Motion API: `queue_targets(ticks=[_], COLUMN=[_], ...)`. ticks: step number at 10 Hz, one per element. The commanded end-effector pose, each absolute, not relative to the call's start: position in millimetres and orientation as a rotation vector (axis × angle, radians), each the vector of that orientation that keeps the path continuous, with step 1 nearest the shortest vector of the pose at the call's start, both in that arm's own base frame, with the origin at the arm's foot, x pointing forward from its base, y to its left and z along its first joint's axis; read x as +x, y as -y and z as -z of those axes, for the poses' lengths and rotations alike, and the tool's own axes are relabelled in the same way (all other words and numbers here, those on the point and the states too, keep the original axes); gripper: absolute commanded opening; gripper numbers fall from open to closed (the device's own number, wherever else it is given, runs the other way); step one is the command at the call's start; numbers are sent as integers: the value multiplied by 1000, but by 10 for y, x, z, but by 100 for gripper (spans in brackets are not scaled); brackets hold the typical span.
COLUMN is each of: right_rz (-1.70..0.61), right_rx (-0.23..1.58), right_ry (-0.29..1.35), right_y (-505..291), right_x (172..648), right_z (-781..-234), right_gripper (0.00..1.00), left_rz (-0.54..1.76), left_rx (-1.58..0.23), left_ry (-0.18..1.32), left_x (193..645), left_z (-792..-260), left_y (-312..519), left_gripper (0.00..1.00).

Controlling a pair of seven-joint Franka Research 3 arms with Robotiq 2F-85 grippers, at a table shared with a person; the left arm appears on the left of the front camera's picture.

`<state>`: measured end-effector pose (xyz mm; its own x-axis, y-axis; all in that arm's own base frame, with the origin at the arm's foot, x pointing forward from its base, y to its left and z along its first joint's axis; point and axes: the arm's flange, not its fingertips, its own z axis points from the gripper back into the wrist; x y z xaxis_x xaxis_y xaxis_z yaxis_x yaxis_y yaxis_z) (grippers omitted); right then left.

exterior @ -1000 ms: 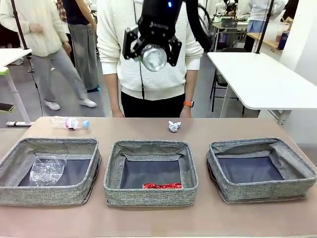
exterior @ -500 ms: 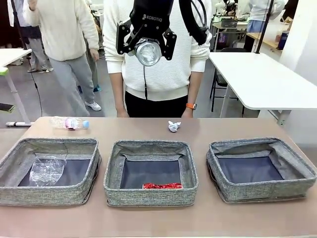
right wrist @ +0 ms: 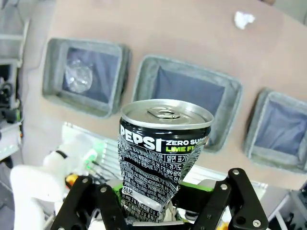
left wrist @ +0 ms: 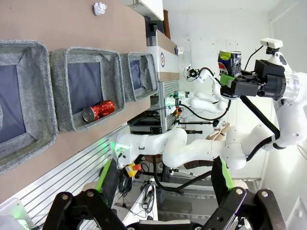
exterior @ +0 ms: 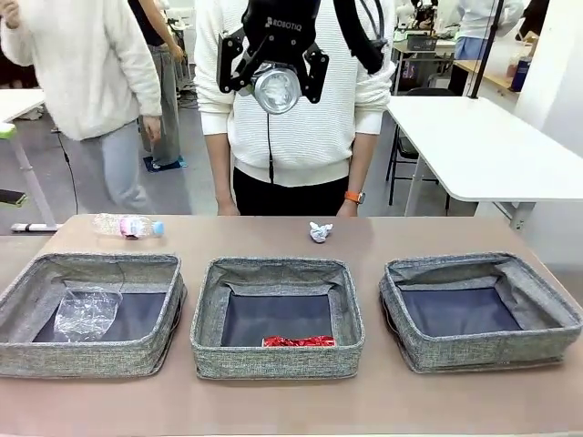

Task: Sort the waste into the appropriate baskets.
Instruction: Pick up the waste item pointed out by the person, then place the picked waste into the Fabric basket indicated by the person.

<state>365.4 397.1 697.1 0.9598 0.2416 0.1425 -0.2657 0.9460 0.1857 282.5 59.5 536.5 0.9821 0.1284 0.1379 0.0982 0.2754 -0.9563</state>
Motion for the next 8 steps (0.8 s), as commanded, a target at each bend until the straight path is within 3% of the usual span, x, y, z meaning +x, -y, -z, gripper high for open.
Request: queue_targets(ticks=[1, 8], right_rz=[-258, -258], right_rx=[218, 218], right_ry=[123, 123], right_y=[-3977, -3977], right_x=[3619, 3619], right_z=[-6958, -6958], right_gripper=[0, 0], left_rz=[-4, -4], left_rx=[-1303, -1303], left_ry=[210, 210], left_x=[2808, 2808], left_z=[-5360, -5360], left_y=[-594, -594], left_gripper=[100, 100])
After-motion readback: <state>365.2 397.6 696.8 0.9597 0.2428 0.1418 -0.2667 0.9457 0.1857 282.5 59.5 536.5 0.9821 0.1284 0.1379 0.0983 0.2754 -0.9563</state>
